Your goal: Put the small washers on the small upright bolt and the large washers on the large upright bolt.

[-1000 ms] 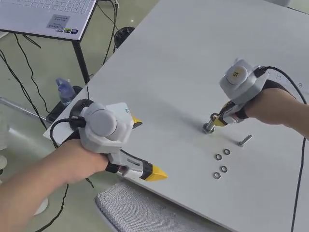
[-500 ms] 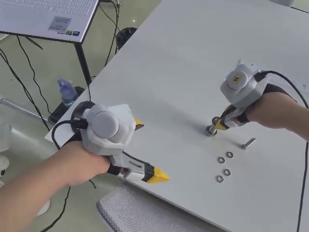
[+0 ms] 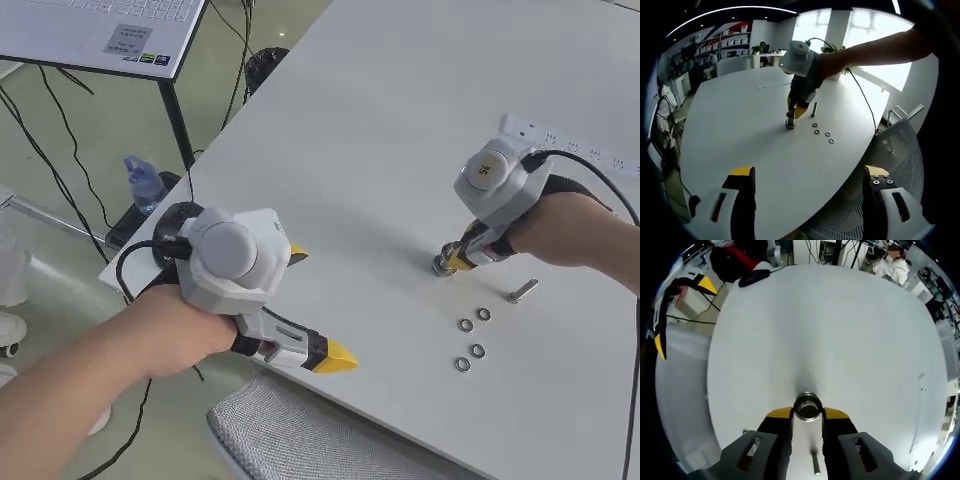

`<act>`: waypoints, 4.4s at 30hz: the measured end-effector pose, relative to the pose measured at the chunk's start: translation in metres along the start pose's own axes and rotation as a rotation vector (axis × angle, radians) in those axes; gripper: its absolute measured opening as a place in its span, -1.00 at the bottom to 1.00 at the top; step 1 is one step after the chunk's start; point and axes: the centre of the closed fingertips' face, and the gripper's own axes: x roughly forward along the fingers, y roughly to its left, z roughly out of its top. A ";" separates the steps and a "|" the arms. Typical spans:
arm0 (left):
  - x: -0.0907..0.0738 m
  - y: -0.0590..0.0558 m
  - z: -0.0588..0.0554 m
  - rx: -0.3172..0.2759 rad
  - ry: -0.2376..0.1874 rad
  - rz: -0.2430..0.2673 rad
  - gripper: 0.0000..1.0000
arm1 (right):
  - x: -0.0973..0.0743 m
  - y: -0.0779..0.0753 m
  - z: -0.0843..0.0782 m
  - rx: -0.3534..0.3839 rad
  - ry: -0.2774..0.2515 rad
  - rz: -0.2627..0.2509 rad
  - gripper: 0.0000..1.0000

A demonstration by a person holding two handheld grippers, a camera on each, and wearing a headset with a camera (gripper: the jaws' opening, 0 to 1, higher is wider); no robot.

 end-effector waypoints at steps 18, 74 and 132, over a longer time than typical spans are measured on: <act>-0.003 0.008 -0.004 0.004 0.018 0.007 0.74 | 0.017 -0.001 0.000 0.007 0.014 -0.004 -0.56; -0.009 0.006 0.000 0.014 0.011 0.026 0.73 | 0.008 -0.002 0.003 -0.007 -0.033 -0.012 -0.19; 0.019 -0.006 0.017 0.008 -0.027 0.014 0.97 | -0.042 0.029 -0.045 -0.107 -0.081 0.072 -0.19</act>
